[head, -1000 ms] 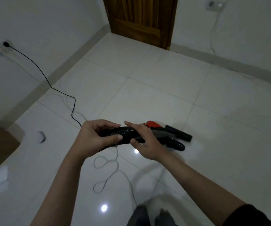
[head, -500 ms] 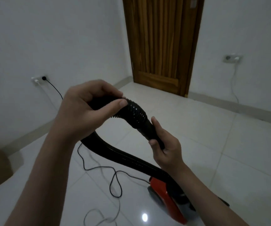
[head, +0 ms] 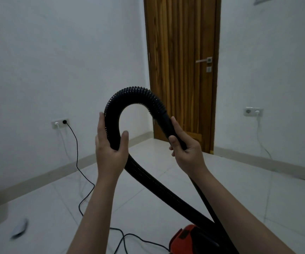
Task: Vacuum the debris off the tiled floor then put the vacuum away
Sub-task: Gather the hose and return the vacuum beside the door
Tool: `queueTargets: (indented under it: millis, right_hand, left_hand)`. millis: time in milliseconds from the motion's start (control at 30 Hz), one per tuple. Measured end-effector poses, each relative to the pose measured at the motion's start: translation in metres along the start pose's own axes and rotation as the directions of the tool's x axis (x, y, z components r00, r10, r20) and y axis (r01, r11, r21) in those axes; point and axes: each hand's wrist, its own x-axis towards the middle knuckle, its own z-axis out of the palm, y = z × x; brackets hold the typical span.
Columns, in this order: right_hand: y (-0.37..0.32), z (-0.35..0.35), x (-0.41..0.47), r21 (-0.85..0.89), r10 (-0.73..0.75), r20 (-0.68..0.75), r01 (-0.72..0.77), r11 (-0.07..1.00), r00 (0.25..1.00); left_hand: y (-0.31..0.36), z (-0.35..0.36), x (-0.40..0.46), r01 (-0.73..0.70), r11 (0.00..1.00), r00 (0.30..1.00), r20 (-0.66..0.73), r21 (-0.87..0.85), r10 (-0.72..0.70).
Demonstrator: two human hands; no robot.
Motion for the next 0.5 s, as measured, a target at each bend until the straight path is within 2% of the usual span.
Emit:
queueTargets:
  millis: [133, 267, 433, 500]
  right_hand:
    - [-0.002, -0.003, -0.002, -0.033, 0.014, 0.082, -0.011, 0.999, 0.997]
    - [-0.001, -0.015, -0.002, -0.060, -0.076, 0.178, 0.088, 0.994, 0.981]
    - [0.001, -0.020, -0.008, -0.069, -0.150, 0.096, 0.157, 0.985, 0.984]
    - [0.006, -0.023, -0.013, -0.102, -0.191, 0.108, 0.202, 0.974, 0.976]
  left_hand:
    - [-0.006, -0.004, 0.001, -0.025, 1.000, 1.000, 0.009, 0.015, 0.025]
    - [-0.004, -0.009, 0.007, -0.080, 0.996, 0.997, -0.026, -0.039, 0.079]
    - [-0.005, -0.006, 0.004, -0.141, 0.987, 0.984, -0.119, -0.077, 0.131]
    - [-0.008, -0.010, 0.007, -0.141, 0.987, 0.983, -0.126, -0.077, 0.131]
